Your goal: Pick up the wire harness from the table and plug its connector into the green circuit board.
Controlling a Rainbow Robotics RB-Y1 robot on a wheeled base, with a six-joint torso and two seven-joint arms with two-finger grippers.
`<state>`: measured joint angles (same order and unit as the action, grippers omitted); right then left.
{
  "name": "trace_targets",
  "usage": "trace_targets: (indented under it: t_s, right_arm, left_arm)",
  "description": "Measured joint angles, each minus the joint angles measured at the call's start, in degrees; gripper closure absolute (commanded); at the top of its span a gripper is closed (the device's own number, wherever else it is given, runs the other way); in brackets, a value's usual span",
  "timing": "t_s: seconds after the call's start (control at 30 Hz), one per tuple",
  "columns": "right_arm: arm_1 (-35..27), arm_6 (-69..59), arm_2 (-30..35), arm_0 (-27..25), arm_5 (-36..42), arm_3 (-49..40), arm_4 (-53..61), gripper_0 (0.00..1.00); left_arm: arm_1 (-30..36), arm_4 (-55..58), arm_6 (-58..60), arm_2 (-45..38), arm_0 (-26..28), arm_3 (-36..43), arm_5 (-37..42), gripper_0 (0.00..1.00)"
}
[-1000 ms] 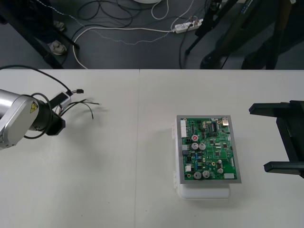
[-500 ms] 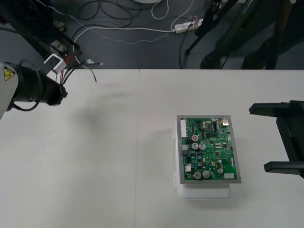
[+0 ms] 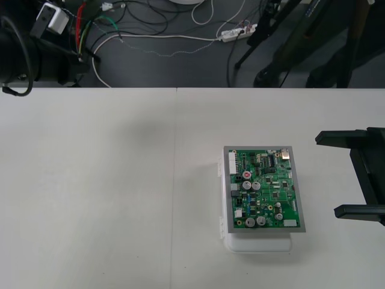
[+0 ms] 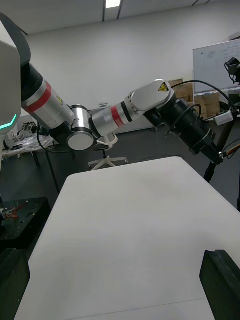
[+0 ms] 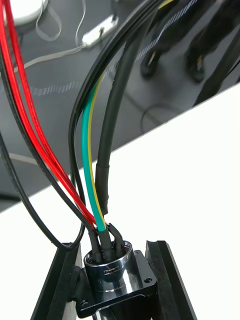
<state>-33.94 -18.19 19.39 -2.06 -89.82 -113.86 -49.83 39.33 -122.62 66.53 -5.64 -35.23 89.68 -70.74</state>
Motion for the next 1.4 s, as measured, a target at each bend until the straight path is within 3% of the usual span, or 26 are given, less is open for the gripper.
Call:
trace_targets:
  t_s: [0.33, 0.77, 1.13, 1.4]
  right_arm:
    - [0.00, 0.00, 0.00, 0.01, 0.00, 0.01, 0.00, 0.00]
    - [0.00, 0.00, 0.00, 0.04, 0.00, 0.06, 0.00, 0.00]
    - [0.49, 0.00, 0.50, 0.02, 0.00, 1.10, 0.01, 0.00]
    - [0.60, 0.00, 1.47, 0.02, 0.00, 1.15, 0.03, 0.00]
  left_arm:
    - [0.00, 9.07, -1.71, -1.63, -1.80, 1.94, 0.39, 1.00]
    - [0.00, 16.82, -3.52, -1.66, -1.33, 19.85, 0.97, 1.00]
    - [-0.01, 18.93, -3.53, -2.19, 5.92, 39.41, 2.38, 1.00]
    - [-1.32, 17.91, -4.41, -2.23, 12.09, 47.79, 2.74, 1.00]
